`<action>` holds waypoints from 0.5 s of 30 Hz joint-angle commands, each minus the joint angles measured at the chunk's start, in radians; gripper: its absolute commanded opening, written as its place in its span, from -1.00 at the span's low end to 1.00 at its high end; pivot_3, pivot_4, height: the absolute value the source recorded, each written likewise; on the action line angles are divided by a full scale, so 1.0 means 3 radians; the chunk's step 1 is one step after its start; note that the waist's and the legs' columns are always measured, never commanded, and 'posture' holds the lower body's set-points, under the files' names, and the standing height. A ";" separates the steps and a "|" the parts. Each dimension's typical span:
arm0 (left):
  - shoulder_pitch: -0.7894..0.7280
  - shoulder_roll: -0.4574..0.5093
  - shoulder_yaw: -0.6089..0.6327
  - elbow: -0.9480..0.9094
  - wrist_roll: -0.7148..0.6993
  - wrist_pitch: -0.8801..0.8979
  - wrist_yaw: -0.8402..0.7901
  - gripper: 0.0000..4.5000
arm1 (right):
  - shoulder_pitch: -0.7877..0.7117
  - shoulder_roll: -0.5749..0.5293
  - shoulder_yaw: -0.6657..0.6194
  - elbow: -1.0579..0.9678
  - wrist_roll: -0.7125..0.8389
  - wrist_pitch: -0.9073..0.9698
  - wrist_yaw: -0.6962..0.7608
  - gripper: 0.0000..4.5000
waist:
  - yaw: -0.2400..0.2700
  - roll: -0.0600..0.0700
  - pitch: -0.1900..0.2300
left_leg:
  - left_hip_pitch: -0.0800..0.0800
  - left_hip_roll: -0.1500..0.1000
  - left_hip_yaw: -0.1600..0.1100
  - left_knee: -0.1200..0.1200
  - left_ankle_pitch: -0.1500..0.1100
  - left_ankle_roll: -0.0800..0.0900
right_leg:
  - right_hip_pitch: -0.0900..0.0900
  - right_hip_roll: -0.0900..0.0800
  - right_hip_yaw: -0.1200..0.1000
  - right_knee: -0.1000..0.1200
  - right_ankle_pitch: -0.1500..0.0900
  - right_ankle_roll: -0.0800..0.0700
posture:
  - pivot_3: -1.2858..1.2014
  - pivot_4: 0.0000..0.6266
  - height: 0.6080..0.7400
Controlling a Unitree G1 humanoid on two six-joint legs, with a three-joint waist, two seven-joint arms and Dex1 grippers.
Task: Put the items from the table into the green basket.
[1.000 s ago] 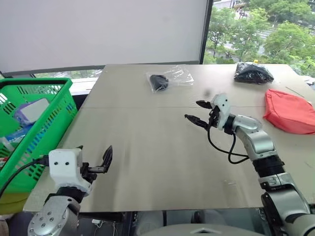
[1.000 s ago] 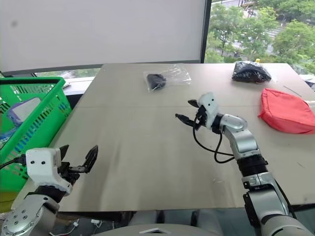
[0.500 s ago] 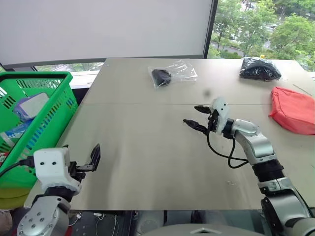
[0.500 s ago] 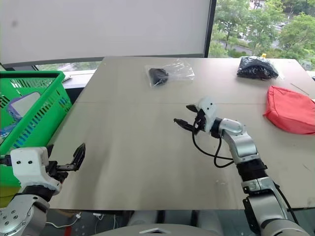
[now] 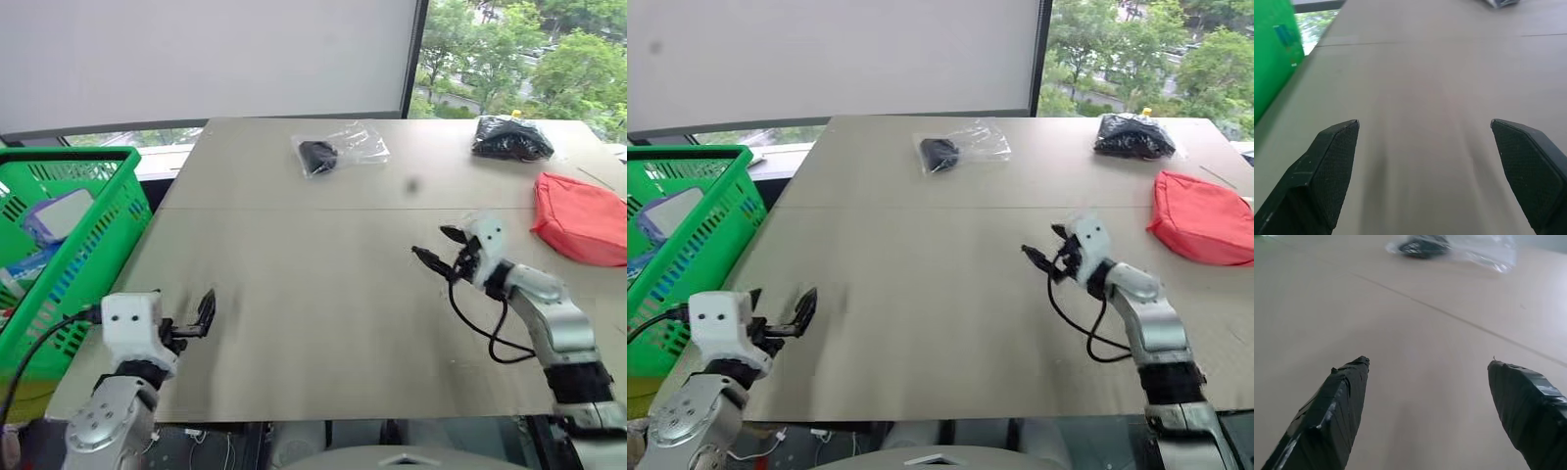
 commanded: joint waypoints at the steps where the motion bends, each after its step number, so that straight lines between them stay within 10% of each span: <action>1: -0.0094 0.0087 -0.0023 0.0134 0.0039 -0.0160 -0.0107 0.97 | 0.0255 0.0006 -0.0258 -0.0363 0.0054 -0.0065 -0.0210 0.84 | -0.0064 0.0009 -0.0006 | 0.0000 0.0000 0.0001 0.0000 0.0000 0.0000 | 0.0000 0.0000 0.0001 0.0000 0.0000 0.0000 | 0.03 -1.00 1.00; 15: 0.0215 0.0091 0.0035 0.0195 -0.0026 -0.0338 -0.0363 0.97 | 0.0759 0.0044 -0.0399 -0.0560 0.0088 -0.0161 -0.0407 0.84 | -0.0394 0.0016 -0.0031 | 0.0015 0.0004 0.0010 0.0007 0.0000 0.0000 | 0.0000 0.0005 0.0014 0.0021 -0.0008 0.0012 | 0.00 -1.00 1.00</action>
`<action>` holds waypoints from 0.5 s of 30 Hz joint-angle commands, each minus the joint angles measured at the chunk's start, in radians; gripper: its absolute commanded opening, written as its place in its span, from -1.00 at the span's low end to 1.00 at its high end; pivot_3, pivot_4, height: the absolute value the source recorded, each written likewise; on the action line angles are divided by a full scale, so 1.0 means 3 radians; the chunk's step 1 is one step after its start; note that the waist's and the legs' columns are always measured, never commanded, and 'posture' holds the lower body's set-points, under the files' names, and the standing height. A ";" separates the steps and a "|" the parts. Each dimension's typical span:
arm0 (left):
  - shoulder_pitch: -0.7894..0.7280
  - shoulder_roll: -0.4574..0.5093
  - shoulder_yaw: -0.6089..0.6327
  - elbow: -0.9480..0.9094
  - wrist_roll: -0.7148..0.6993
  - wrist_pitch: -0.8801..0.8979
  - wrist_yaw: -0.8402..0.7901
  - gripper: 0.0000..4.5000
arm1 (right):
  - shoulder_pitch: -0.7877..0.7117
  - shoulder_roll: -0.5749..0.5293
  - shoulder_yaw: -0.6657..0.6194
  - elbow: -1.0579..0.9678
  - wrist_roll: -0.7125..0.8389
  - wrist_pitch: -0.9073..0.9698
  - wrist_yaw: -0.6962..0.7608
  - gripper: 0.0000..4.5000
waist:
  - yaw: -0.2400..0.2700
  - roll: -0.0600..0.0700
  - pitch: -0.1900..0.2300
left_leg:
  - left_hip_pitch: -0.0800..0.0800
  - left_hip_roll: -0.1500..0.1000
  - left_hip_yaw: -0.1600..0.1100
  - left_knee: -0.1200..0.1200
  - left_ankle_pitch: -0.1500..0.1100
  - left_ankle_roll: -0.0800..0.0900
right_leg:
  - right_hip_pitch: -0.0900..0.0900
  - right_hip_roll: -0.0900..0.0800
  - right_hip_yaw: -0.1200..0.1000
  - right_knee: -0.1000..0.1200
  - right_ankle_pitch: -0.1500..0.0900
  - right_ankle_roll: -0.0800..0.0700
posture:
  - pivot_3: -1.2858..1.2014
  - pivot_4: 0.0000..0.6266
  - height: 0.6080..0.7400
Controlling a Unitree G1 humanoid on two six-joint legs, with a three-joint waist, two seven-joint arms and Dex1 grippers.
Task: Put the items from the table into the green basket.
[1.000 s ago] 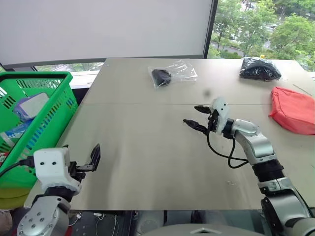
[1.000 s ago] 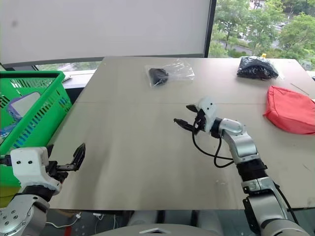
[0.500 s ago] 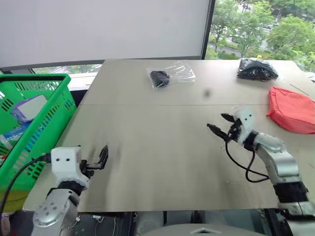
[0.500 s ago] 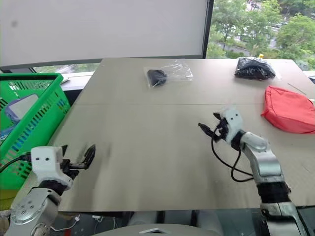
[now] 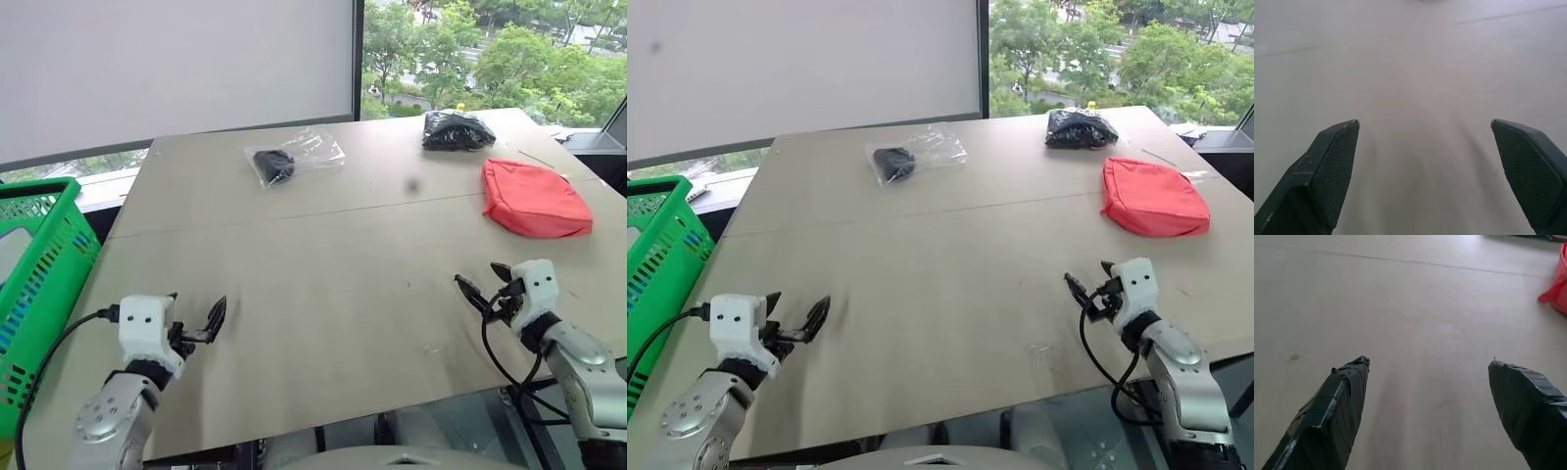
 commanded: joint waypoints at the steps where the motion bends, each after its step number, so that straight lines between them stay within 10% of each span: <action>1: 0.0023 0.0000 0.0099 -0.0145 -0.0045 -0.0113 -0.0009 0.97 | -0.0107 -0.0037 -0.0010 -0.0076 0.0020 -0.0103 0.0026 0.84 | 0.0005 0.0000 -0.0002 | 0.0000 0.0000 0.0000 0.0001 0.0000 0.0000 | 0.0000 0.0000 0.0000 0.0001 -0.0001 -0.0001 | 0.01 -1.00 1.00; 15: 0.0146 -0.0076 -0.0050 -0.0264 -0.0030 -0.0190 -0.0039 0.97 | 0.0380 0.0049 -0.0015 -0.0792 0.0203 0.0078 -0.0043 0.84 | 0.0005 0.0002 -0.0029 | -0.0002 -0.0001 0.0000 0.0002 0.0000 0.0000 | 0.0000 0.0000 0.0000 0.0003 -0.0001 0.0000 | -0.02 -1.00 1.00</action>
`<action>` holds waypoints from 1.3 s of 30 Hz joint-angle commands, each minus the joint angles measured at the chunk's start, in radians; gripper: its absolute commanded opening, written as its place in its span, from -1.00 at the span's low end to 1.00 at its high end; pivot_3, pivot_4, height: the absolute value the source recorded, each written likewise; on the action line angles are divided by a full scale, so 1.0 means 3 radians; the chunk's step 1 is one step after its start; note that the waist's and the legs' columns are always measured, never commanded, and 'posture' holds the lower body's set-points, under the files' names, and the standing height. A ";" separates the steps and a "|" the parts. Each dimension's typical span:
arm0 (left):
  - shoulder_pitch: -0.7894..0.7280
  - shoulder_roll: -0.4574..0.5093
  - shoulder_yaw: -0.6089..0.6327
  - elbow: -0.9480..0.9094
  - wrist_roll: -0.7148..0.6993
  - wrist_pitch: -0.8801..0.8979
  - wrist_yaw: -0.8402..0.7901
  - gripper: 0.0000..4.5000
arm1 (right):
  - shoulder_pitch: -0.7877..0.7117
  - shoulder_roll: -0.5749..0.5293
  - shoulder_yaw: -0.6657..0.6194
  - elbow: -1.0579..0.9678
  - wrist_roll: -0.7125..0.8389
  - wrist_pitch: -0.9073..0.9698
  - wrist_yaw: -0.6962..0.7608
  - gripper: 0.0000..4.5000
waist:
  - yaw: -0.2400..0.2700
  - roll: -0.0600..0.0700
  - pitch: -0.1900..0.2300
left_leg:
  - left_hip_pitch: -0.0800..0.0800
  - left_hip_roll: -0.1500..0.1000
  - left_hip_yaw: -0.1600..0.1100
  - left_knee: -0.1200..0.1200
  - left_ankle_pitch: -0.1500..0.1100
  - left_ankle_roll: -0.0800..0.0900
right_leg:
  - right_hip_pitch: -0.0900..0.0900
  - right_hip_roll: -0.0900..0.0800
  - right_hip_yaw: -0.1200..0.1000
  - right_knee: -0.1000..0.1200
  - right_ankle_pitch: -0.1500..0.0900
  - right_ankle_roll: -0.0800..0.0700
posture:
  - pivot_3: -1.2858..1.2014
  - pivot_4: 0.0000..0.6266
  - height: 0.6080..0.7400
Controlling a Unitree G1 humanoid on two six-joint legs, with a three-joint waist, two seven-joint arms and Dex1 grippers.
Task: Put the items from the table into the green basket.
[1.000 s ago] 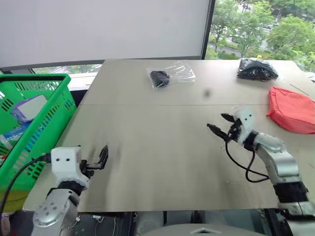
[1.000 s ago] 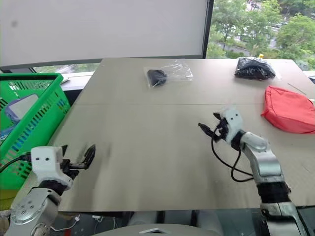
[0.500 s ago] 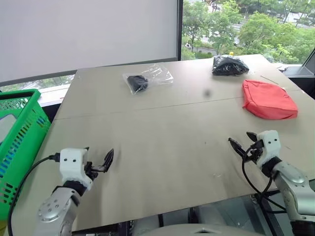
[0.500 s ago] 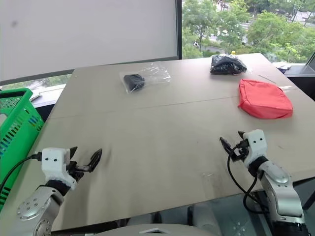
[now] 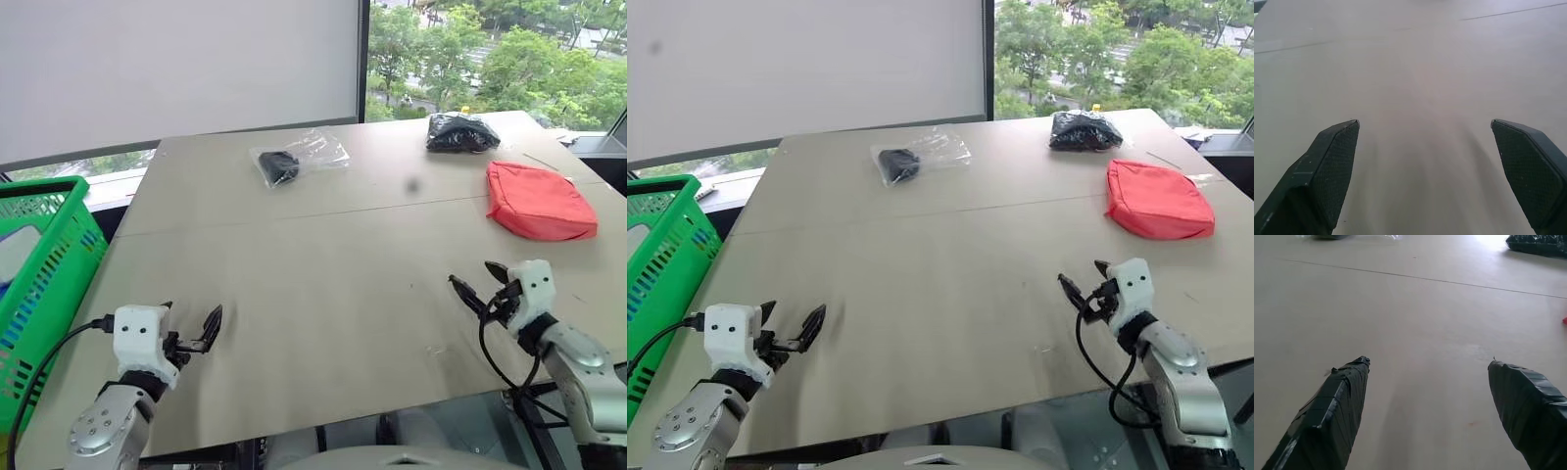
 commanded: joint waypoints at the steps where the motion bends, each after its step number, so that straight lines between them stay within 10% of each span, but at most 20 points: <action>1: 0.0114 -0.0036 -0.0058 -0.0265 -0.0044 -0.0100 -0.0046 0.97 | 0.0163 0.0021 -0.0090 -0.0374 0.0095 0.0050 -0.0093 0.84 | -0.0004 -0.0004 -0.0004 | 0.0001 0.0003 0.0001 0.0000 0.0000 0.0000 | 0.0000 -0.0002 0.0000 0.0000 -0.0001 -0.0001 | -0.03 -1.00 1.00; 11: 0.0223 -0.0202 -0.0240 -0.0415 -0.0003 -0.0123 0.0077 0.97 | 0.0621 0.0082 -0.0117 -0.0770 0.0131 0.0130 -0.0282 0.84 | -0.0052 0.0000 -0.0028 | 0.0007 0.0019 0.0000 0.0003 -0.0008 -0.0013 | 0.0001 -0.0003 0.0002 -0.0001 -0.0007 -0.0012 | -0.06 -1.00 1.00; 29: -0.1511 -0.0485 -0.0578 0.0852 0.0478 -0.0455 0.0739 0.97 | -0.1264 0.0289 0.0266 0.1350 -0.0361 -0.0815 -0.0274 0.84 | -0.0196 0.0000 -0.0047 | 0.0001 -0.0005 -0.0006 0.0005 0.0000 0.0000 | 0.0007 0.0017 0.0013 0.0001 0.0011 -0.0011 | -0.08 -1.00 1.00; 39: -0.1573 -0.0472 -0.0743 0.1045 0.0578 -0.0655 0.0642 0.97 | -0.1386 0.0520 0.0345 0.1494 -0.0440 -0.0925 -0.0413 0.84 | -0.0174 0.0001 -0.0048 | 0.0002 -0.0006 -0.0003 0.0004 0.0000 0.0001 | 0.0006 0.0012 0.0016 0.0004 0.0012 -0.0011 | -0.06 -1.00 1.00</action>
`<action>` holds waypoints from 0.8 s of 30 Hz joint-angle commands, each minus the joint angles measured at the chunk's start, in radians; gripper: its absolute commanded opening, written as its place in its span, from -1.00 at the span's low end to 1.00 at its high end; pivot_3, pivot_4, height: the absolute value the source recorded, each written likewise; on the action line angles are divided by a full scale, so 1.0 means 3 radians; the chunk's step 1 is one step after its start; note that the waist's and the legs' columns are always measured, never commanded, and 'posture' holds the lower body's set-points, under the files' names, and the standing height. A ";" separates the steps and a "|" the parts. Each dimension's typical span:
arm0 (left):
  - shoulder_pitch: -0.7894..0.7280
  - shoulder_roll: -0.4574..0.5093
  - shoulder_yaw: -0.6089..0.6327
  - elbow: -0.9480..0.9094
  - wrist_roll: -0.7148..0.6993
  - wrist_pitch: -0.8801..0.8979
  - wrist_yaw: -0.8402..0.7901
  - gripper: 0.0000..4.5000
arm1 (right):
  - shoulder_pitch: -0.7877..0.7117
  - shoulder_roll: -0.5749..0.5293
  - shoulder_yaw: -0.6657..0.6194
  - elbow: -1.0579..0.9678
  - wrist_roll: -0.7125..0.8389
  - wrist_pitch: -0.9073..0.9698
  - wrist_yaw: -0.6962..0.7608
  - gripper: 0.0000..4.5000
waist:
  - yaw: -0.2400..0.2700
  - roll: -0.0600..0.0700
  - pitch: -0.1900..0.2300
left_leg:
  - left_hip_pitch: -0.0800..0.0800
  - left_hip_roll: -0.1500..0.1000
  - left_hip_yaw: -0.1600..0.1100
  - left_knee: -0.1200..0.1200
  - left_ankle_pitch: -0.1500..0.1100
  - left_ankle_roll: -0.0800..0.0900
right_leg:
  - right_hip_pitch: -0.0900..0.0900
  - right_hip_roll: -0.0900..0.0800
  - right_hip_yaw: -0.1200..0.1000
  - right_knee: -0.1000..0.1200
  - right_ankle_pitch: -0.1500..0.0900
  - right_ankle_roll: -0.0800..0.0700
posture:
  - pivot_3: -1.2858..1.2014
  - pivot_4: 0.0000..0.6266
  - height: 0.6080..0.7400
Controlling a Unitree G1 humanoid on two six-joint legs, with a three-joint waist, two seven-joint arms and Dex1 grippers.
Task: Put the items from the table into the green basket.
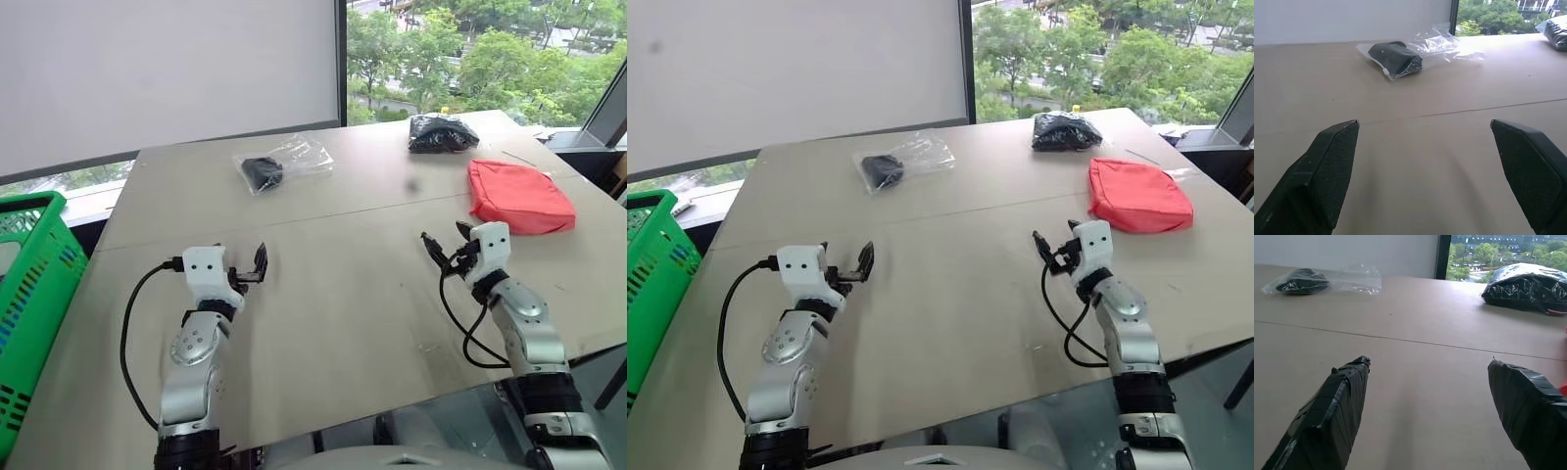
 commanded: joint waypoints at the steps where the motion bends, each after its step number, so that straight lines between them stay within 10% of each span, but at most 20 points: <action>1: -0.0106 0.0025 -0.0086 0.0054 0.0048 -0.0125 -0.0043 0.97 | 0.0077 0.0018 0.0007 -0.0231 -0.0033 -0.0058 -0.0074 0.84 | 0.0003 0.0000 0.0000 | 0.0001 0.0000 0.0000 0.0000 0.0000 0.0000 | 0.0000 0.0000 0.0000 0.0001 0.0000 0.0000 | -0.07 -1.00 1.00; 24: -0.0365 0.0003 -0.0344 0.0372 0.0023 -0.0169 -0.0245 0.97 | 0.0589 0.0086 -0.0073 -0.0931 -0.0191 0.0188 -0.0691 0.84 | -0.0317 0.0002 -0.0001 | -0.0001 -0.0001 -0.0001 0.0001 0.0000 0.0000 | 0.0000 0.0001 0.0004 0.0002 -0.0006 0.0013 | -0.19 -1.00 1.00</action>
